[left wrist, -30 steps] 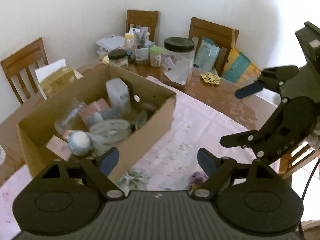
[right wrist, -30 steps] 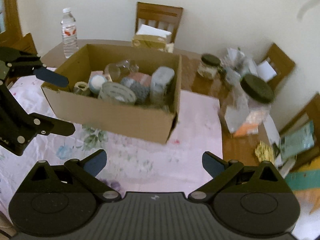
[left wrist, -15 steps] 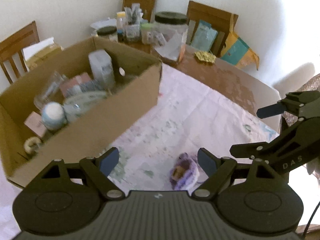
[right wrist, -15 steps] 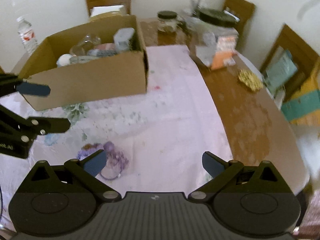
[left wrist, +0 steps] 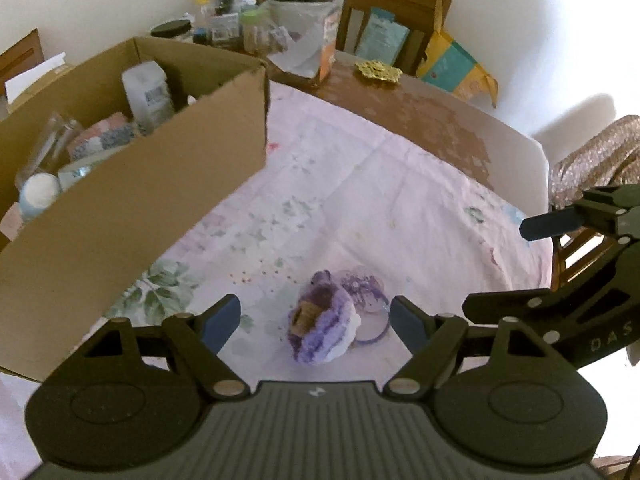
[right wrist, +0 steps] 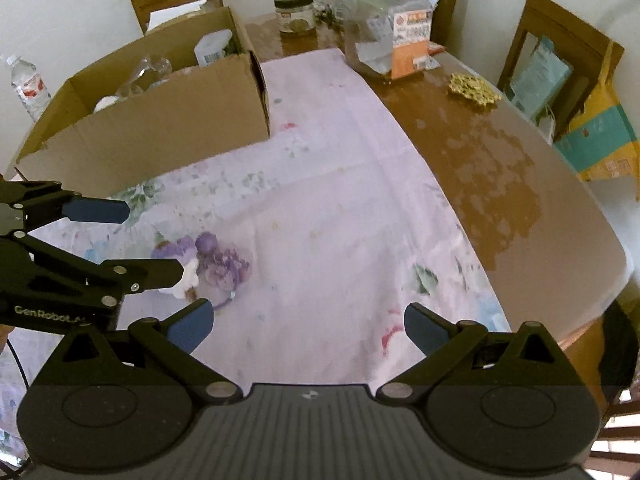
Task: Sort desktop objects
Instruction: 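Grasp the purple knit scrunchie with the left gripper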
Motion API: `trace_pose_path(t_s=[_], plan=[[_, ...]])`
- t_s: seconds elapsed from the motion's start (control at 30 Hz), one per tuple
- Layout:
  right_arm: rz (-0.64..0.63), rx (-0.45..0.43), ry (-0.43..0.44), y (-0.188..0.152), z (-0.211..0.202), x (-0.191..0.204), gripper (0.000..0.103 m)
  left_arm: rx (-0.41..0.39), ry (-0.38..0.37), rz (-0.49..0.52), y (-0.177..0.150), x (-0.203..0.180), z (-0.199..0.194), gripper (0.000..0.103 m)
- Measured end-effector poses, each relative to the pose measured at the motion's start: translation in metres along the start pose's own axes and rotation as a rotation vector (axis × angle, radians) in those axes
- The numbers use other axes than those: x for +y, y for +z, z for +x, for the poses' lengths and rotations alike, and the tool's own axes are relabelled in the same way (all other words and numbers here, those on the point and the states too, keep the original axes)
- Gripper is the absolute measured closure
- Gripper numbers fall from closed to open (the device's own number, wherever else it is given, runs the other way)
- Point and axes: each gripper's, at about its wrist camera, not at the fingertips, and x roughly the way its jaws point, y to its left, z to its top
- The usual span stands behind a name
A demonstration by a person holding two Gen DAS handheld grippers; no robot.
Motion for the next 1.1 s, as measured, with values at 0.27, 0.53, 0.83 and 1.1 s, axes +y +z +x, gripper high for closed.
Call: trace_pose_path(t_s=[0.27,0.53,0.83,1.1], plan=[[0.031,0.001,-0.007,-0.012,-0.004,-0.004,0.0,0.046,-0.023,0.003,-0.003,-0.003,0.018,0.045],[0.017,0.019,-0.007,-0.023,-0.007,-0.001,0.0,0.06,-0.043,-0.01,-0.006,0.0,0.029,0.053],[0.007,0.03,-0.014,-0.023,-0.008,0.0,0.0,0.061,-0.059,-0.005,-0.005,0.002,0.029,0.059],[-0.008,0.025,-0.014,-0.015,-0.01,0.005,0.0,0.059,-0.079,0.013,0.0,0.003,0.019,0.06]])
